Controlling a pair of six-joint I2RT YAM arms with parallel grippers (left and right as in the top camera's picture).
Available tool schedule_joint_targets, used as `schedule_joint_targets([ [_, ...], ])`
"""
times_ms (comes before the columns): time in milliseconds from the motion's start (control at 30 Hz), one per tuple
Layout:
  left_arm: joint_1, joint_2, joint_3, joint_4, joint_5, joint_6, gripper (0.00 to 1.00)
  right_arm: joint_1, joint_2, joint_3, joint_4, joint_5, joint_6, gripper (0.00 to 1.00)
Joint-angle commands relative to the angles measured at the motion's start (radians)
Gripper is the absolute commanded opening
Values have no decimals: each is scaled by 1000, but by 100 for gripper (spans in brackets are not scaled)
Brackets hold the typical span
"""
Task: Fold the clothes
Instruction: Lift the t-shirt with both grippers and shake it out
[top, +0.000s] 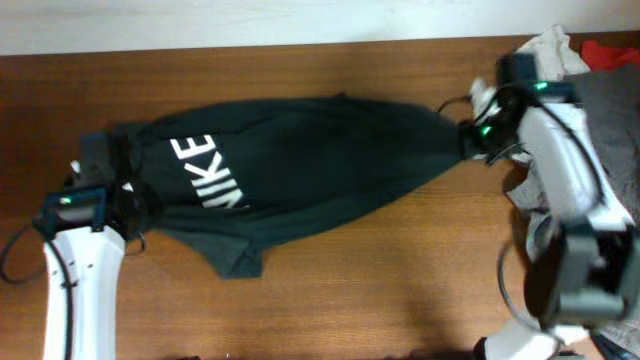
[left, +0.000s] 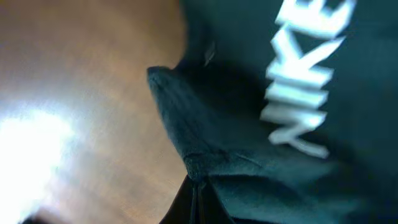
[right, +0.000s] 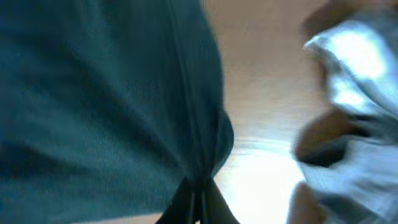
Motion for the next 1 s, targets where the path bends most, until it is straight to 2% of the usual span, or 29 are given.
schedule_joint_targets([
  [0,27,-40,157,-16,62,64,0,8,-164,128,-92,39,14,4],
  [233,113,-87,420,-90,70,87,0,8,-349,299,-229,64,60,4],
  [500,258,-121,661,-122,279,124,0,8,-489,457,-293,98,86,4],
  [800,335,-140,821,-121,332,124,0,8,-567,571,-296,200,139,4],
  [967,335,-82,828,-111,459,128,0,8,-518,574,-298,191,138,4],
])
